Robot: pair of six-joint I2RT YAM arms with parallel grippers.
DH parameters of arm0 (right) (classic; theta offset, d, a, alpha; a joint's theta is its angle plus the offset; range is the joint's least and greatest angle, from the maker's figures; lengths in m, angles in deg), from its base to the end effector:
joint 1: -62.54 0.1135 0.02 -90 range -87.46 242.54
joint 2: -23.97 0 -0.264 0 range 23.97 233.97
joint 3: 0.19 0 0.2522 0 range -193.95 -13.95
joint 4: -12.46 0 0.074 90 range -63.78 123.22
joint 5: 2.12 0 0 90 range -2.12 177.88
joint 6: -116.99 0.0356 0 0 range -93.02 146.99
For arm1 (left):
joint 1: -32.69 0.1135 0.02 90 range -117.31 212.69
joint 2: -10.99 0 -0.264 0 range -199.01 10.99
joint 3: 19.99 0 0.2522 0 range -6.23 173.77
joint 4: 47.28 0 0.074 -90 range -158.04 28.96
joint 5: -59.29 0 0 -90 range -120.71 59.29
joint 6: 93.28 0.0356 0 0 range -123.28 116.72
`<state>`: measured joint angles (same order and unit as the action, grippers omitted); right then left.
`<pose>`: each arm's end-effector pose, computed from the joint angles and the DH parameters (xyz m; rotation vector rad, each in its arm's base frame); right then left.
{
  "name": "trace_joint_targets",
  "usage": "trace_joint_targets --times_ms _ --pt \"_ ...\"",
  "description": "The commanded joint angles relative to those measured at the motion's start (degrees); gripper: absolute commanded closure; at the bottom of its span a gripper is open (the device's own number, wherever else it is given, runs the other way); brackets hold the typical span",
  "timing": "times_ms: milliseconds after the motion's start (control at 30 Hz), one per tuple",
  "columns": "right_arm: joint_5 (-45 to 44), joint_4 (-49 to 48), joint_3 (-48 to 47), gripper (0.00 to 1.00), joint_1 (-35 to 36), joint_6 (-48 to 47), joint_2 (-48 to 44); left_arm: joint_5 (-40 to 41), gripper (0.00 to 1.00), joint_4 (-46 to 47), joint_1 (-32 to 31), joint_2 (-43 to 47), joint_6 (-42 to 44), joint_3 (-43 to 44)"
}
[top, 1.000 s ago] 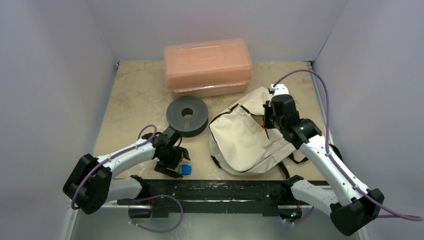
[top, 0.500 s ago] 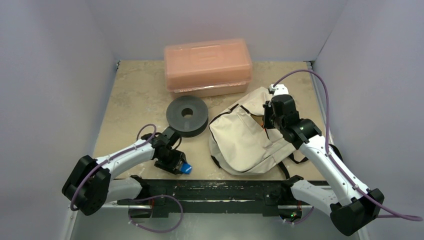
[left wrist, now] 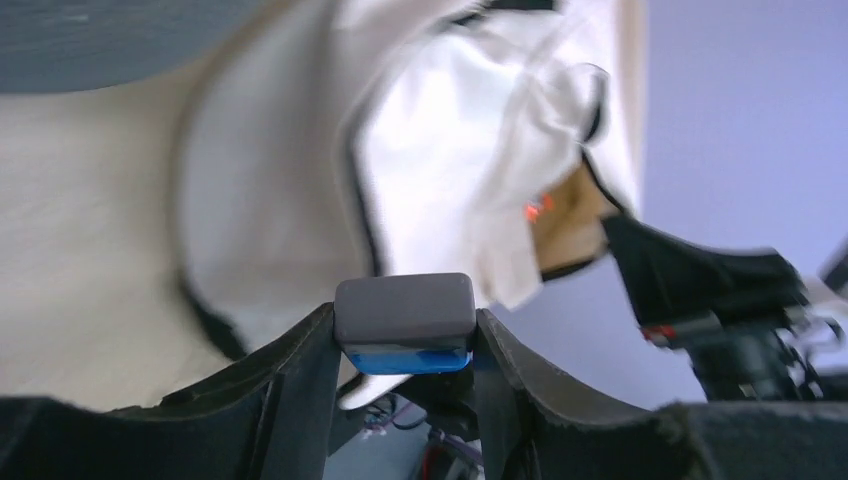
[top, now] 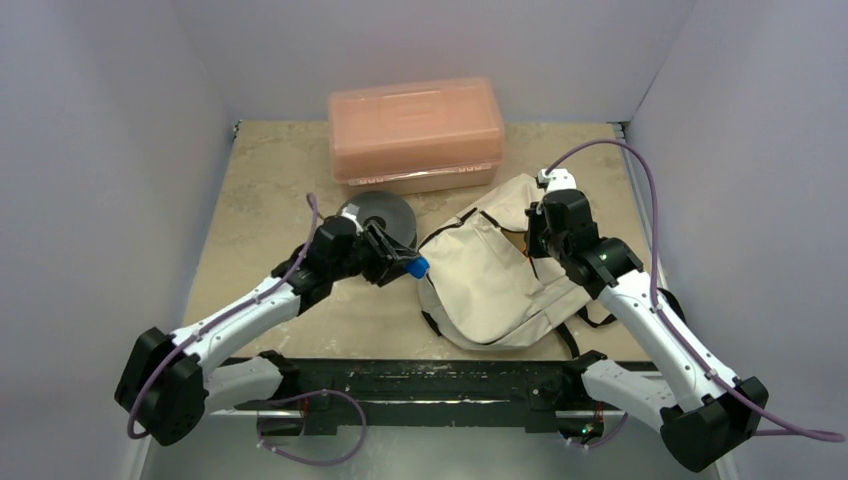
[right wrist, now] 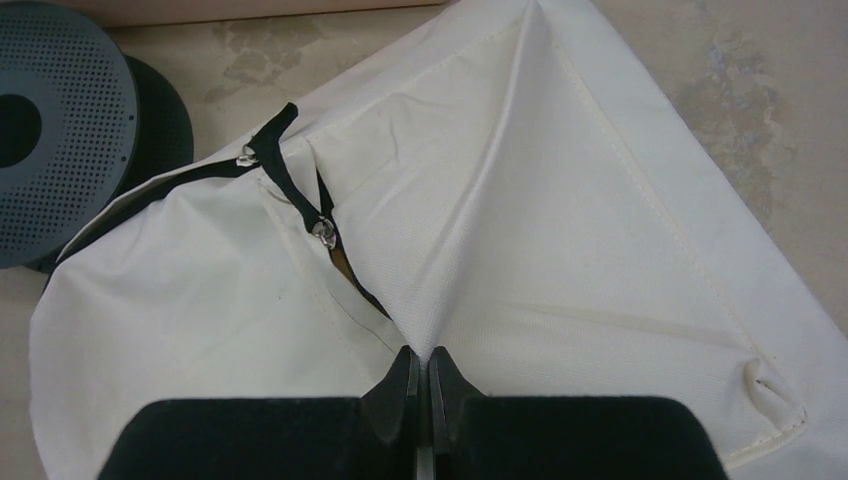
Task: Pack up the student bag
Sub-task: Pick up the stationery from the center of the board, then place the stationery in the student bag.
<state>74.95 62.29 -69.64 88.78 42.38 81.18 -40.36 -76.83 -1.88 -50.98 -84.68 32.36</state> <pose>0.1915 0.0855 0.3226 -0.0862 2.2100 0.1523 0.1853 -0.1349 0.2355 -0.9260 2.3976 -1.1496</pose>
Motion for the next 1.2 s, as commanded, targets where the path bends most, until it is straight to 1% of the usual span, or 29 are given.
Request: trace_joint_targets --times_ms 0,33,100,167,233,300,433,500,533,600,633,667,733,800,933,1000,1100,1167 --pt "2.57 -3.07 -0.80 1.00 0.49 0.74 -1.71 -20.16 0.67 50.16 -2.01 -9.30 3.85 -1.94" --pt "2.76 -3.19 -0.68 1.00 0.52 0.91 -1.79 -22.64 0.71 55.63 -2.99 -12.39 3.44 -0.40" --pt "2.97 -4.52 0.15 1.00 0.54 0.99 -2.00 -24.17 0.74 62.89 -5.47 -17.85 2.65 2.28" --pt "3.70 -4.91 -0.06 1.00 0.57 1.39 -1.82 -21.60 0.78 67.95 -7.86 -22.94 -0.64 3.85" --pt "4.87 -4.28 -0.95 1.00 0.48 1.88 -1.58 -17.97 0.89 70.83 -9.87 -27.25 -3.86 5.11" --pt "5.34 -4.56 -1.09 1.00 0.52 1.92 -1.78 -11.68 0.91 65.79 -11.81 -28.79 -6.56 5.14" --pt "5.30 -4.91 -1.16 1.00 0.54 2.27 -2.14 -4.31 0.94 42.67 -13.52 -30.57 -7.88 12.53" --pt "5.35 -4.78 -1.28 1.00 0.50 2.95 -2.55 -1.52 0.94 32.56 -14.19 -32.14 -10.44 16.61" --pt "5.43 -4.99 -1.16 1.00 0.54 3.56 -2.84 -0.46 0.94 26.34 -14.45 -33.06 -11.76 18.97" --pt "6.24 -6.09 -0.21 1.00 0.49 4.12 -3.50 1.74 0.95 7.87 -14.67 -35.90 -15.30 25.94" --pt "6.59 -6.52 0.19 1.00 0.54 4.33 -3.65 2.56 0.96 0.88 -14.72 -37.17 -16.63 29.74" --pt "6.90 -6.77 0.44 1.00 0.55 4.42 -3.68 3.05 0.96 -4.51 -14.92 -38.50 -18.04 33.80" --pt "7.03 -6.60 0.57 1.00 0.48 4.59 -3.53 3.55 0.96 -12.70 -15.57 -40.92 -20.33 39.19" --pt "6.99 -6.41 0.50 1.00 0.51 4.48 -3.42 2.67 0.96 -16.10 -16.00 -43.07 -21.79 42.84" --pt "7.12 -6.47 0.31 1.00 0.54 4.20 -3.77 -0.99 0.96 -13.21 -16.51 -45.81 -25.33 45.47" --pt "7.13 -6.44 0.47 1.00 0.50 4.07 -3.94 -3.67 0.96 -15.30 -16.74 -47.66 -25.97 49.28" --pt "7.21 -6.29 1.39 1.00 0.55 3.54 -3.93 -6.82 0.96 -13.79 -17.38 -48.68 -28.87 51.43" --pt "6.96 -5.73 1.90 1.00 0.50 3.10 -3.59 -7.88 0.95 -10.69 -17.63 -48.56 -31.53 51.33"
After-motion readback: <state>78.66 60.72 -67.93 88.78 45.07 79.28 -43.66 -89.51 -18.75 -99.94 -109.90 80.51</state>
